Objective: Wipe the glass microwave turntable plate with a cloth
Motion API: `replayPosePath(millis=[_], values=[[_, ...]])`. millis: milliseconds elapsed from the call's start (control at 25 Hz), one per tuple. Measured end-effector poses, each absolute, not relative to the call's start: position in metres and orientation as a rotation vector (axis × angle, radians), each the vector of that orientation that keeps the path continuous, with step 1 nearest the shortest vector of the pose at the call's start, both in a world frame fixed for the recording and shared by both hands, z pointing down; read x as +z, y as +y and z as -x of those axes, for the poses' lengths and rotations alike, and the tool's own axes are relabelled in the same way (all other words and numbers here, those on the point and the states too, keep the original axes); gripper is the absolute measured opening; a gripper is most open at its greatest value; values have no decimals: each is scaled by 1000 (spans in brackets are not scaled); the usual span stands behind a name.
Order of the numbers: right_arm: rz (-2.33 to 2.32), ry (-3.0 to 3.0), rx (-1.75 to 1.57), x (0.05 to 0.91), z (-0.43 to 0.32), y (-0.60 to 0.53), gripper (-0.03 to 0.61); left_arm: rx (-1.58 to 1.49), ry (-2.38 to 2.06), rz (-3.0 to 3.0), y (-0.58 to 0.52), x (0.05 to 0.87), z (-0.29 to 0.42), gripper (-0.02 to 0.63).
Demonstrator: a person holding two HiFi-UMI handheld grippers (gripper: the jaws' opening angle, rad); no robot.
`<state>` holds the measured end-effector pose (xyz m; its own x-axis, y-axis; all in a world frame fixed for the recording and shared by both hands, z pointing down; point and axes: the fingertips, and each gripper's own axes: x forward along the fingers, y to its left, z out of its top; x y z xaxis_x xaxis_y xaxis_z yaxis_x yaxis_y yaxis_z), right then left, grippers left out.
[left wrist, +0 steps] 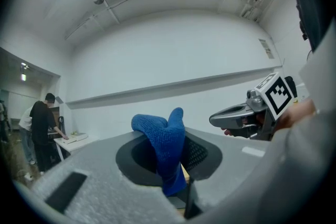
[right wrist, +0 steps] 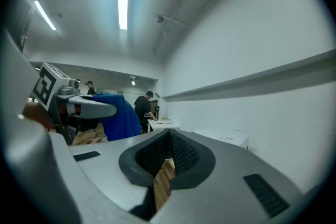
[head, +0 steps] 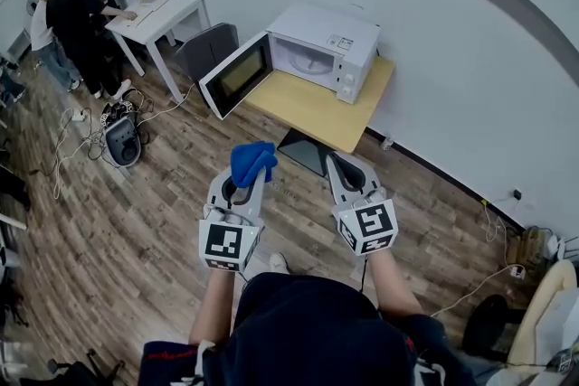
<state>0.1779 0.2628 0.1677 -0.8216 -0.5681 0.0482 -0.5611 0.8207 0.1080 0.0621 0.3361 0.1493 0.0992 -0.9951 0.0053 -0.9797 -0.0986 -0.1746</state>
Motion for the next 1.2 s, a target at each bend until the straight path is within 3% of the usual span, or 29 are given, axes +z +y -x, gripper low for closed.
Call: replayPosePath(millis=[600, 1200], values=[[-919, -2907, -127, 185, -68, 209, 6, -218, 2000, 2282, 282, 170, 42, 61], [-915, -2903, -108, 193, -55, 152, 6, -279, 2001, 2271, 235, 185, 51, 61]])
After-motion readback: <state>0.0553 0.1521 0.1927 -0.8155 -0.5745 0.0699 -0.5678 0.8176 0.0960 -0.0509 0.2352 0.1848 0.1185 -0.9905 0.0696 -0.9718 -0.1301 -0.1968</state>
